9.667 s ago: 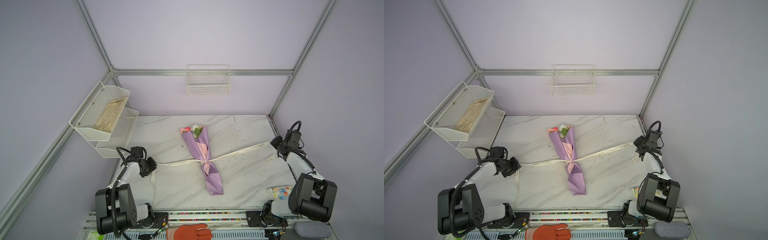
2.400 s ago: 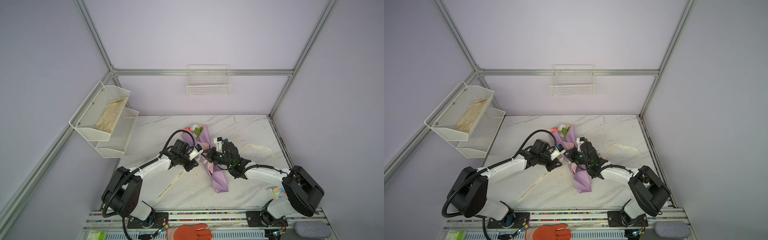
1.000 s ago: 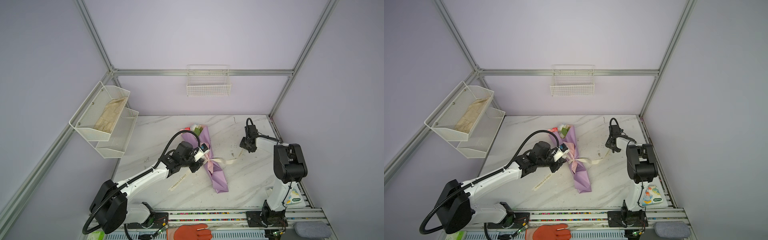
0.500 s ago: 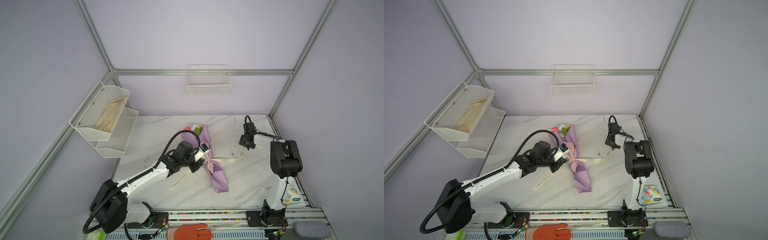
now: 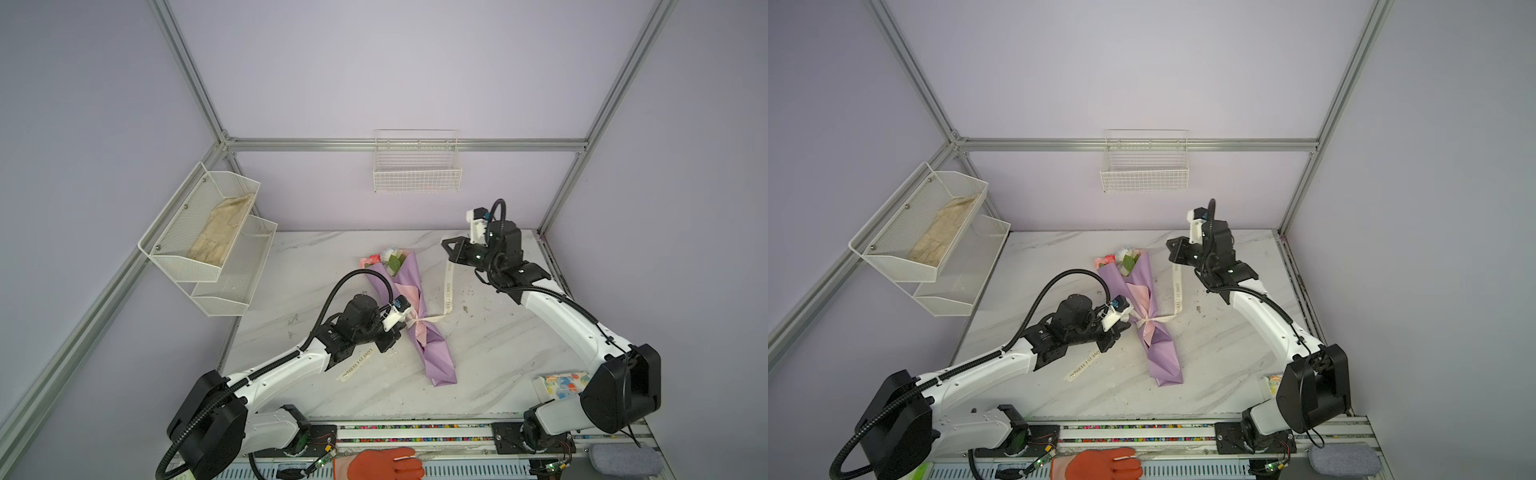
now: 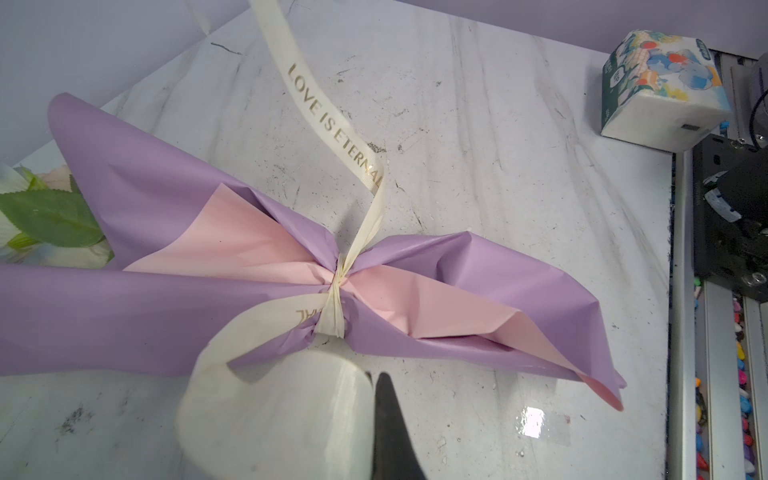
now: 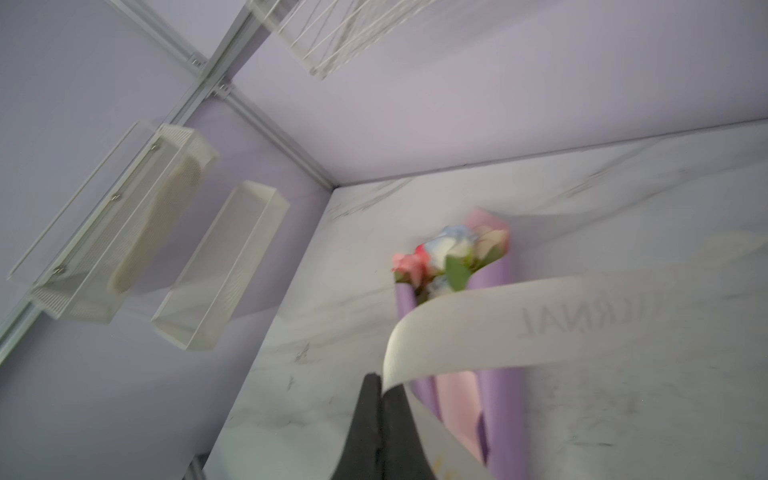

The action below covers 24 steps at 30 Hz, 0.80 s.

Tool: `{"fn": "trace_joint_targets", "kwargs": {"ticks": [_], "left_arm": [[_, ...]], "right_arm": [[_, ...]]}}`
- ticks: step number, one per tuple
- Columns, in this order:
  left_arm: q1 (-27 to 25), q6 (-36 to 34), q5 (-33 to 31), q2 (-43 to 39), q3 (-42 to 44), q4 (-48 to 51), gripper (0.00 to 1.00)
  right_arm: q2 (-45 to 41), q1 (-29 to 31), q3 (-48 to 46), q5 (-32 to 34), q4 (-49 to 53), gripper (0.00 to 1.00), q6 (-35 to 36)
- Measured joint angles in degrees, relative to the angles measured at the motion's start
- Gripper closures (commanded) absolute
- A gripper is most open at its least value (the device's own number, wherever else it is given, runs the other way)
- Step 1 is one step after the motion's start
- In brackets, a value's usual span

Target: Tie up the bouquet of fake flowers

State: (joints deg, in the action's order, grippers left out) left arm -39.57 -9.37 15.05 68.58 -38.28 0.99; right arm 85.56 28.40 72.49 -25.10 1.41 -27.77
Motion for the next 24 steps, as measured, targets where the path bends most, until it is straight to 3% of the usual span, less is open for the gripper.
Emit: {"fn": "trace_joint_targets", "kwargs": {"ticks": [4, 7, 10, 14, 24], "left_arm": [[0.0, 0.6, 1.2, -2.2, 2.6, -3.6, 0.95], [-0.2, 0.8, 2.3, -2.8, 3.5, -5.7, 0.94], [-0.2, 0.8, 3.3, -3.1, 4.2, -6.8, 0.94], [-0.3, 0.7, 4.4, -3.4, 4.5, -7.7, 0.94], [-0.3, 0.2, 5.4, -2.7, 4.5, -7.8, 0.94]], "right_arm": [[4.8, 6.9, 1.9, -6.3, 0.5, 1.00, 0.2], [7.7, 8.3, 3.3, -9.1, 1.9, 0.97, 1.3], [9.7, 8.2, 5.2, -9.8, 6.9, 0.74, 4.2], [9.9, 7.5, 5.9, -7.2, 12.0, 0.55, 7.4], [0.0, 3.8, -1.8, 0.5, 15.6, 0.49, 3.8]]}}
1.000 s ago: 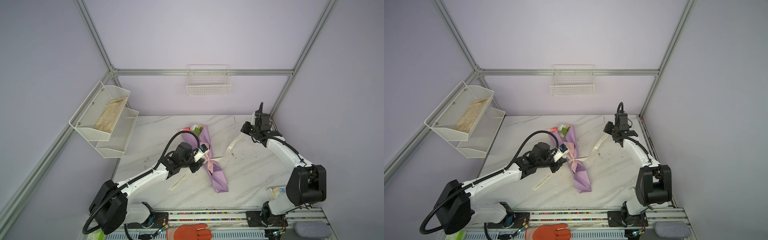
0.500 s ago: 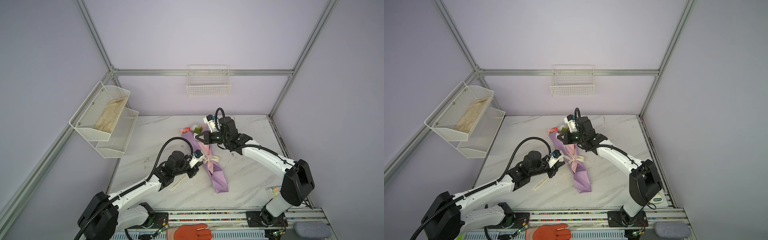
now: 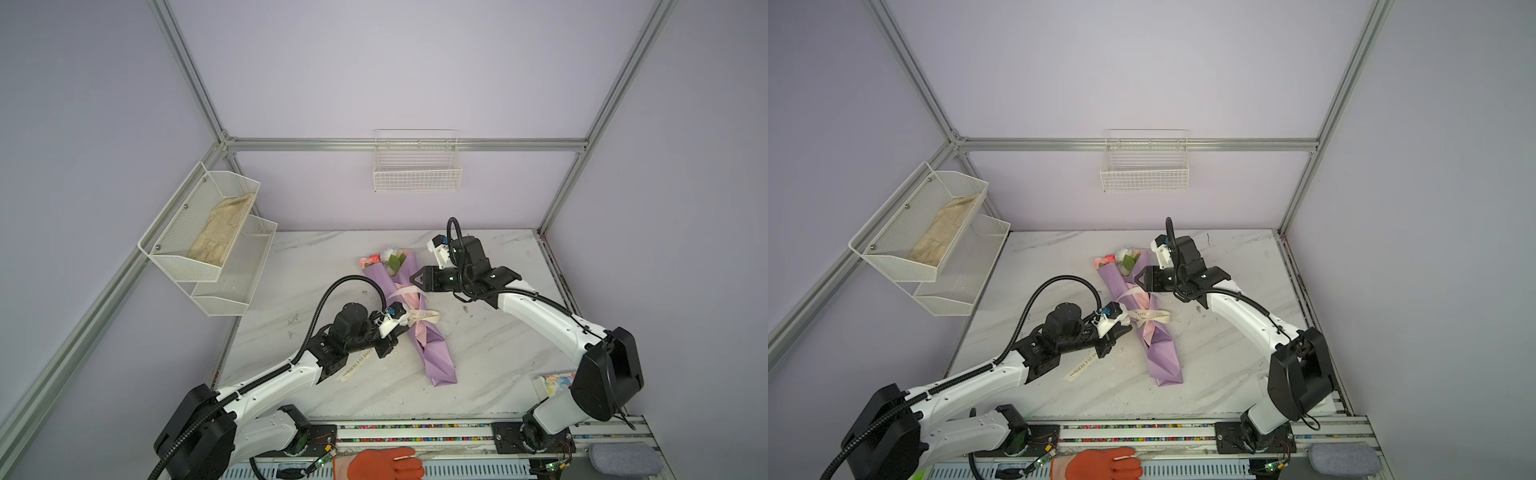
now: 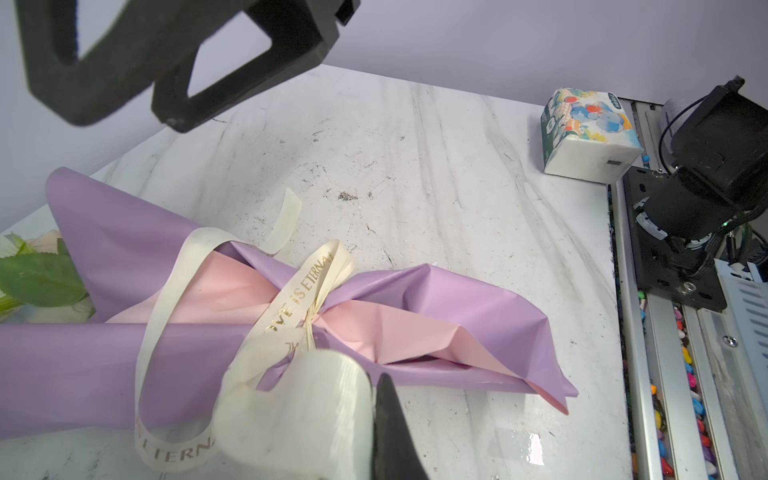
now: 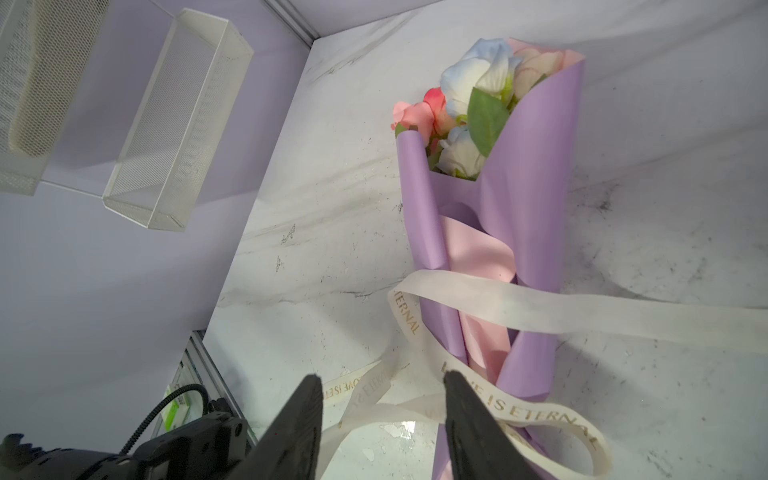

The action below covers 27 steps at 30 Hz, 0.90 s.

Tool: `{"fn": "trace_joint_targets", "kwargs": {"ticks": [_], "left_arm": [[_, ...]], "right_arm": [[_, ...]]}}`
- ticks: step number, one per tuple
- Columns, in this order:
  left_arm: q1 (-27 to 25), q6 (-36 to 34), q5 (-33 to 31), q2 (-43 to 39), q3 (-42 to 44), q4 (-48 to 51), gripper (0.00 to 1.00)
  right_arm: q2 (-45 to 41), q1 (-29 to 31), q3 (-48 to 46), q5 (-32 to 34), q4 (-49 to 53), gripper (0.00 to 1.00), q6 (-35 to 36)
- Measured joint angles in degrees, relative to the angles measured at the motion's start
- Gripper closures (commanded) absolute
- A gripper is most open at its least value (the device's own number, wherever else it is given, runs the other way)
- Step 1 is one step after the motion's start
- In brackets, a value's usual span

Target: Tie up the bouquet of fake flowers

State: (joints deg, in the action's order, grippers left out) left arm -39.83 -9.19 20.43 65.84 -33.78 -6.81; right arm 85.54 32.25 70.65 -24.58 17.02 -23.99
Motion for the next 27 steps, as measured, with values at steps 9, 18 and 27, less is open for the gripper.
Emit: {"fn": "trace_joint_targets", "kwargs": {"ticks": [9, 18, 27], "left_arm": [[0.0, 0.0, 0.3, 3.0, 0.0, 0.2, 0.93], [0.0, -0.9, 1.9, 4.8, -0.1, 0.7, 0.93], [0.0, -0.9, 1.9, 5.0, -0.1, 0.9, 0.93]], "right_arm": [[-5.1, 0.4, -15.7, -7.4, -9.2, 0.49, -14.7], [-2.5, 4.8, -18.8, -13.1, -19.0, 0.47, -25.5], [2.4, 6.7, -16.7, -15.5, -18.0, 0.47, -24.0]]}}
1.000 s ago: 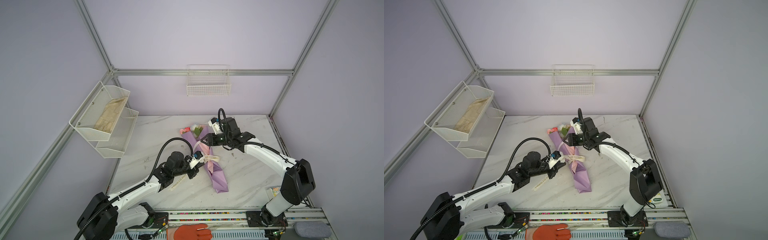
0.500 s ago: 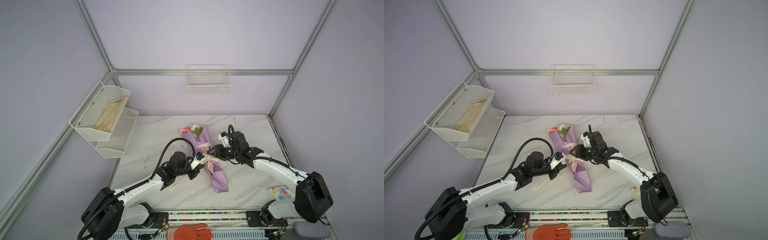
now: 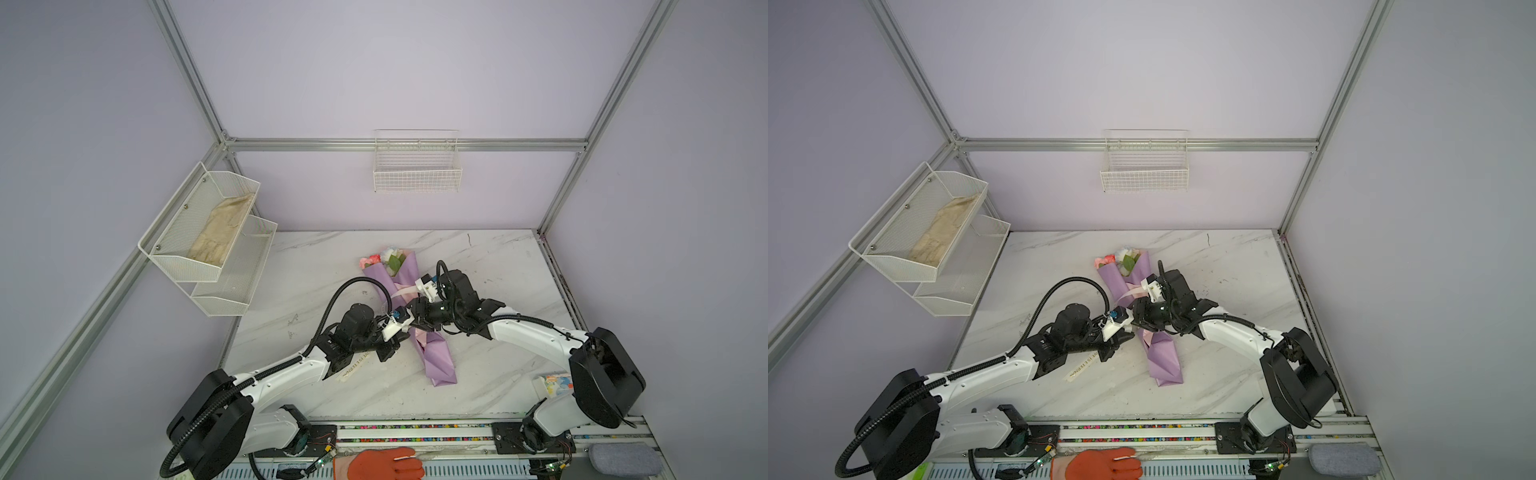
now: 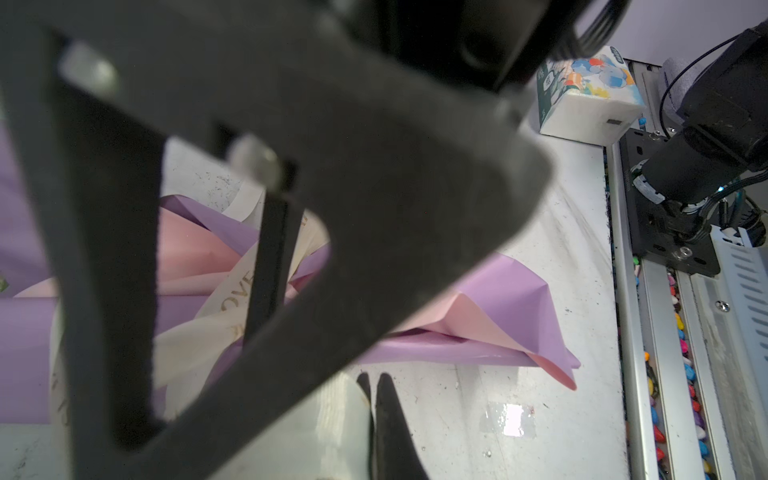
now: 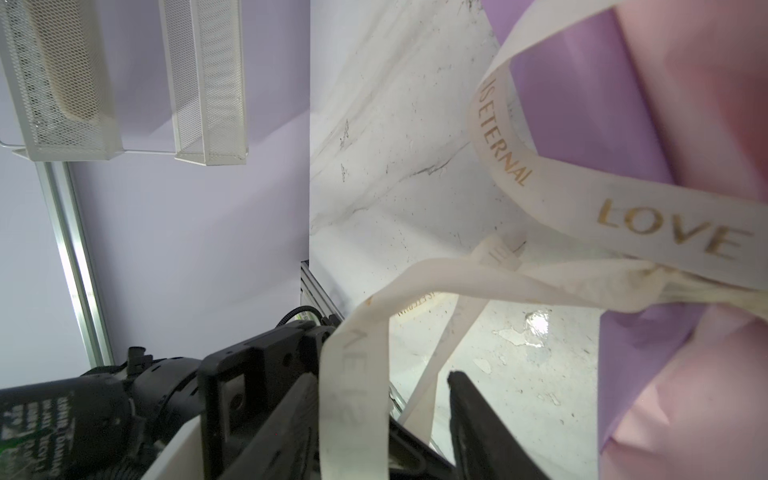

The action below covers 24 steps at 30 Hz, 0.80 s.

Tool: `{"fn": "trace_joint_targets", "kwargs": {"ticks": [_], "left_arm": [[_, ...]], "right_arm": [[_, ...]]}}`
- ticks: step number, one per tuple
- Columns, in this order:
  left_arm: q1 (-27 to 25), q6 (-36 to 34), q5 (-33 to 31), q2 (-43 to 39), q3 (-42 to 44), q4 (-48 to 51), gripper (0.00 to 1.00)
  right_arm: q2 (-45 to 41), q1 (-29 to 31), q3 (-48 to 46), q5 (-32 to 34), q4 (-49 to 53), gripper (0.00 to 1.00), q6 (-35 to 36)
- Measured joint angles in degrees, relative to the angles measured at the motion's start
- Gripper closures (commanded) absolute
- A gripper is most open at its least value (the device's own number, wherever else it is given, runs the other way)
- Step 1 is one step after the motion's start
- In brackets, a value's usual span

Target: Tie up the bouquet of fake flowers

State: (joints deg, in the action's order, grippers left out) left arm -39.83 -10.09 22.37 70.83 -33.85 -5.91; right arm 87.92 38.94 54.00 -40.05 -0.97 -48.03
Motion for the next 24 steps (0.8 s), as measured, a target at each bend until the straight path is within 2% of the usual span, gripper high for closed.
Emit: {"fn": "trace_joint_targets", "kwargs": {"ticks": [5, 10, 11, 14, 16, 18, 21, 23, 24], "left_arm": [[0.0, 0.0, 0.0, 0.0, 0.0, 0.1, 0.93], [0.0, 0.0, -0.1, 0.6, 0.0, 1.2, 0.93], [0.0, 0.0, -0.2, 0.7, 0.0, 1.3, 0.93], [0.0, 0.0, -0.4, 0.7, 0.0, 1.6, 0.93], [0.0, 0.0, -0.7, 0.7, 0.0, 2.0, 0.84], [0.0, -0.2, -1.0, 0.7, 0.0, 2.6, 0.64], [0.0, 1.5, -1.8, 0.0, 0.0, 4.8, 0.52], [0.0, 3.1, -3.2, -1.6, 0.0, 6.6, 0.38], [0.0, 4.6, -4.1, -3.0, 0.0, 7.4, 0.35]], "right_arm": [[1.2, 0.2, 1.9, -1.7, 2.1, 0.61, 2.7], [1.3, 0.3, 2.8, -3.0, 3.7, 0.96, 5.5], [1.3, 0.3, 2.8, -2.9, 4.0, 0.99, 5.8], [1.3, 0.3, 2.9, -2.8, 5.1, 1.00, 6.7], [1.2, 0.3, 2.9, -2.4, 5.5, 1.00, 7.1], [1.2, 0.3, 2.9, -1.6, 5.9, 1.00, 7.5], [0.9, 0.3, 2.7, 0.7, 6.2, 1.00, 8.0], [0.6, 0.3, 2.3, 2.7, 6.4, 1.00, 8.3], [0.4, 0.3, 1.8, 3.6, 6.3, 1.00, 8.5]]}}
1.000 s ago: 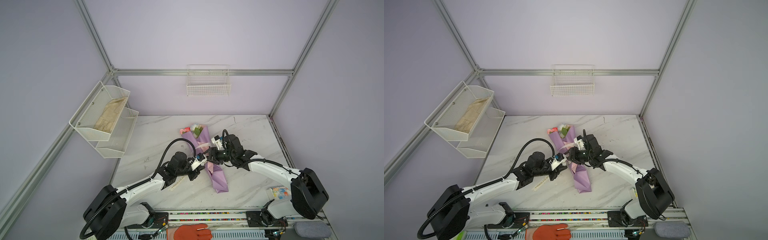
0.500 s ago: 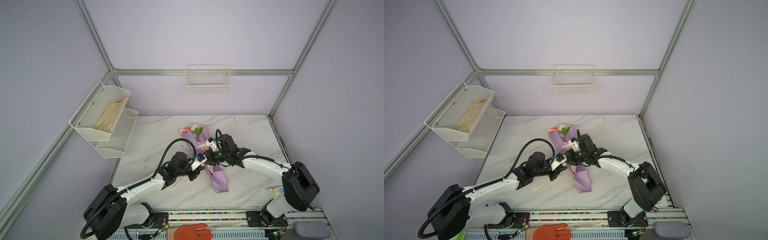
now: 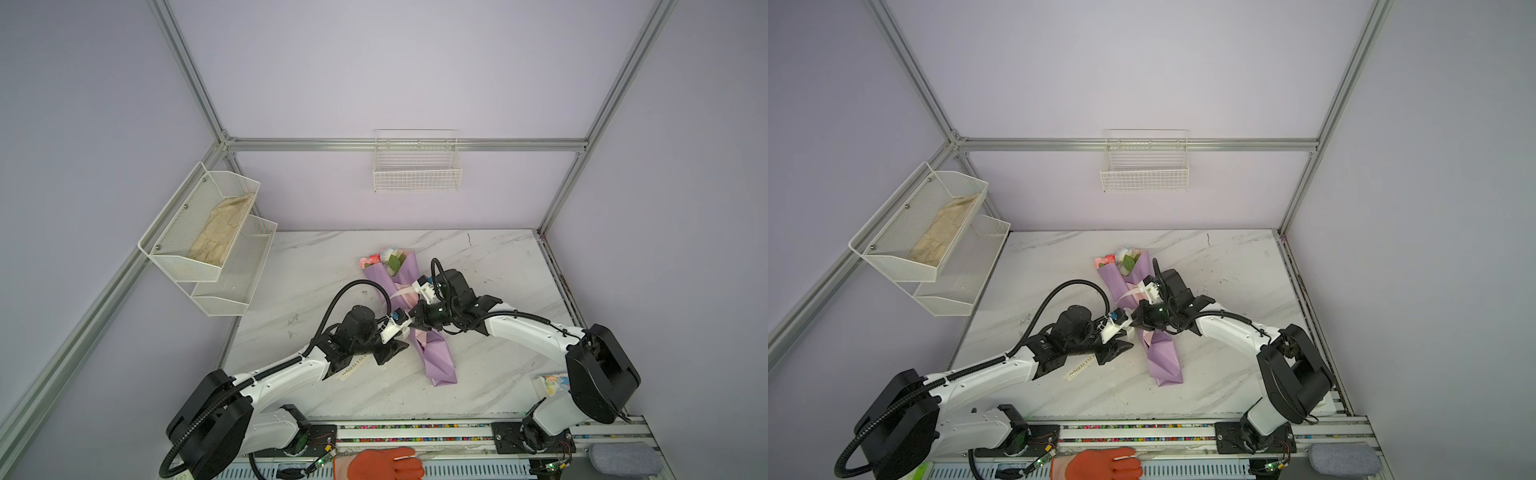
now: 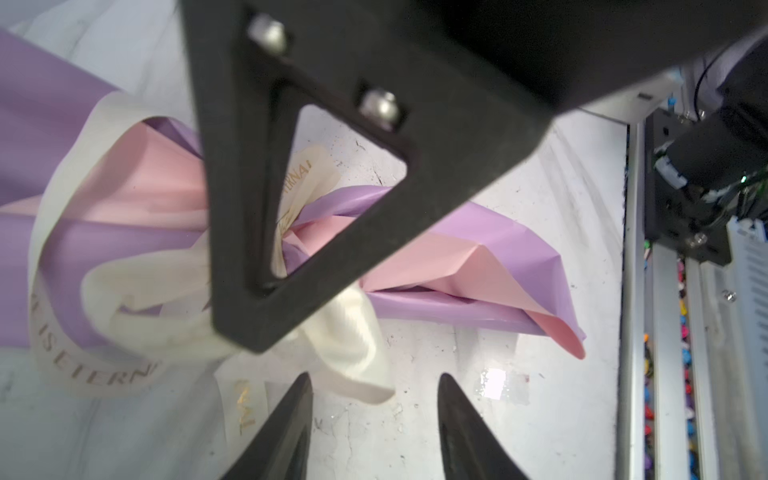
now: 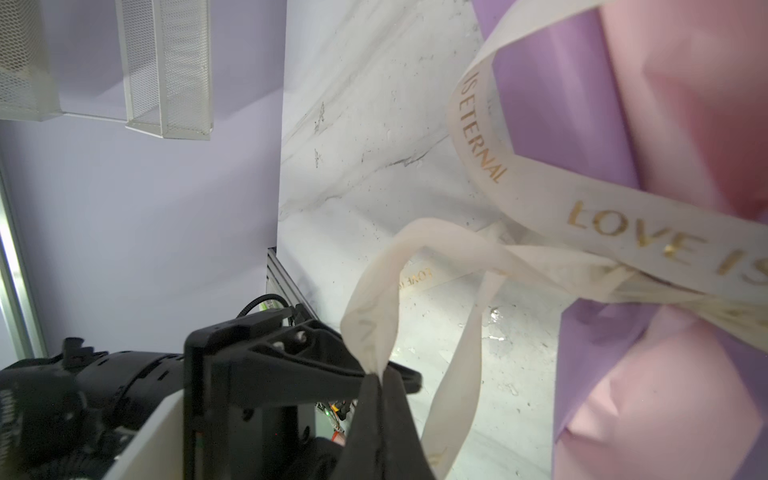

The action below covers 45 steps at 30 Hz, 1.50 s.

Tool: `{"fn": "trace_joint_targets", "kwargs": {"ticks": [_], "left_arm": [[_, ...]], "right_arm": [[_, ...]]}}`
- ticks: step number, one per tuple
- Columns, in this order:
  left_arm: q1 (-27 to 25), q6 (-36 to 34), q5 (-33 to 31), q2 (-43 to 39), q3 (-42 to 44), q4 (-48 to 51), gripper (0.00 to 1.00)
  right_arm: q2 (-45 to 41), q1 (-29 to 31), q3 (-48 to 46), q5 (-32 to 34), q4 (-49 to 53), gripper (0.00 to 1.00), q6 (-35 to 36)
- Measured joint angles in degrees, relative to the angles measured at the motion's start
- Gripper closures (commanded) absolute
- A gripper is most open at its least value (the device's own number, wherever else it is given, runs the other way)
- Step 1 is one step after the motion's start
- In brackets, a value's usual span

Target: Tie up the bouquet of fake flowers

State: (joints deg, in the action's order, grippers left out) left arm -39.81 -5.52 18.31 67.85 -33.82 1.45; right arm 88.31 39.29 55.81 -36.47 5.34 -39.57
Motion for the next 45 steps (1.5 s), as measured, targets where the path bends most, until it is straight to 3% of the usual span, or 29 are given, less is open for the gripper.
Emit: {"fn": "trace_joint_targets", "kwargs": {"ticks": [4, 9, 14, 20, 30, 35, 41, 45], "left_arm": [[1.4, 6.2, -2.8, -7.3, 0.0, 0.3, 0.26], [8.7, 15.3, -5.8, -9.6, 0.0, -2.0, 0.27], [14.8, 20.6, -8.2, 1.6, -2.8, 0.2, 0.33], [15.8, 18.2, -6.1, 18.2, -15.0, 6.9, 0.32], [15.8, 10.9, -2.3, 28.0, -24.1, 9.4, 0.40], [15.8, 7.9, -0.7, 30.6, -26.5, 10.7, 0.55], [15.8, 5.4, 0.0, 32.3, -28.2, 11.4, 0.91], [15.8, 5.6, -0.5, 31.8, -28.2, 12.3, 0.97]], "right_arm": [[-0.2, 0.0, -1.6, 2.1, 0.0, 1.00, 0.5], [-0.1, 0.0, -1.9, 3.3, 0.0, 1.00, 0.7], [-0.1, 0.0, -1.9, 4.0, -0.2, 1.00, 0.7], [-0.1, 0.0, -1.8, 4.2, -0.2, 1.00, 0.7], [-0.1, 0.0, -1.8, 4.2, -0.2, 1.00, 0.6], [-0.1, 0.0, -1.8, 4.2, -0.2, 1.00, 0.5], [-0.1, 0.0, -1.8, 4.7, -0.2, 1.00, 0.1], [-0.2, 0.0, -1.8, 6.7, -0.2, 1.00, -0.9]]}}
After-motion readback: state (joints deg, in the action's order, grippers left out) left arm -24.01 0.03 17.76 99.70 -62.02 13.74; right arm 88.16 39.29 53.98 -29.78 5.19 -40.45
